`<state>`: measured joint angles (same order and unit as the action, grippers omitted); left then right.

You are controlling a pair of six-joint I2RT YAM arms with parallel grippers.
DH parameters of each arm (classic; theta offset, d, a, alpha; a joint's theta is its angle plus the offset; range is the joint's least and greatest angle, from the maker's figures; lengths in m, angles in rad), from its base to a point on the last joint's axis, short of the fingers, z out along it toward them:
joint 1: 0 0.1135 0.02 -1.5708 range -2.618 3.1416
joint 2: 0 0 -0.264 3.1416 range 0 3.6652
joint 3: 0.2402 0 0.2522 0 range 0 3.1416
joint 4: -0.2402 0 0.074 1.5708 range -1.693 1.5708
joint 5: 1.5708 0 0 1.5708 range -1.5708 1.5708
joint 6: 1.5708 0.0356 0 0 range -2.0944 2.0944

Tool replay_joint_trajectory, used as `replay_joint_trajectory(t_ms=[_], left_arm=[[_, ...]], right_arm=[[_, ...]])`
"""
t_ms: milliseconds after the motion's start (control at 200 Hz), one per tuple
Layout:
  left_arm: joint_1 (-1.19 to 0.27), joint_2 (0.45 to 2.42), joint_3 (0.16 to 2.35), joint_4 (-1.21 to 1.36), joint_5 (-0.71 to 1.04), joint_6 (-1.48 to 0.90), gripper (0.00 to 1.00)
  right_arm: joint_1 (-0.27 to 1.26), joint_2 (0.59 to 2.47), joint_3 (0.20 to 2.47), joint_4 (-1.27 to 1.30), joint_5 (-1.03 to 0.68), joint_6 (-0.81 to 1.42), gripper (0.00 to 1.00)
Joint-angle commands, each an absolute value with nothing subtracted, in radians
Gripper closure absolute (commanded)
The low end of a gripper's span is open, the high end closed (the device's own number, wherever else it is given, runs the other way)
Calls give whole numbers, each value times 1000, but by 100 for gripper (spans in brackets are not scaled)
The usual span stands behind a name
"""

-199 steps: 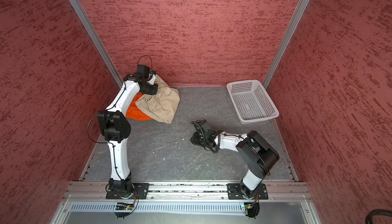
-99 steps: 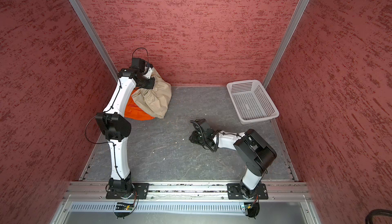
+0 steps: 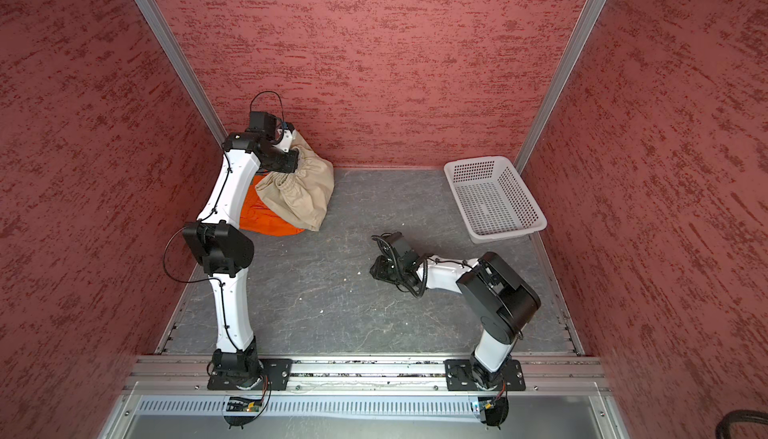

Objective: Fold and stack the shorts
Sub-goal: 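Carry the beige shorts onto the orange shorts with the left gripper while the right retracts, then lower the beige shorts onto the orange shorts and open the left gripper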

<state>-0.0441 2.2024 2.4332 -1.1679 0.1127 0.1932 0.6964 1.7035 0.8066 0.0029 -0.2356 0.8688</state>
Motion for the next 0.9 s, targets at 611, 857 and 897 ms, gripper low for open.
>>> replay_joint_trajectory(t_ms=[611, 857, 897], left_arm=[[88, 2210, 2466, -1147, 209, 163, 95], [153, 2301, 2467, -1135, 199, 154, 81], [164, 2319, 2470, -1128, 182, 154, 73]], right_arm=[[690, 1655, 850, -41, -212, 855, 50], [691, 1645, 861, -54, -208, 846, 48], [691, 1643, 866, -60, -207, 842, 48]])
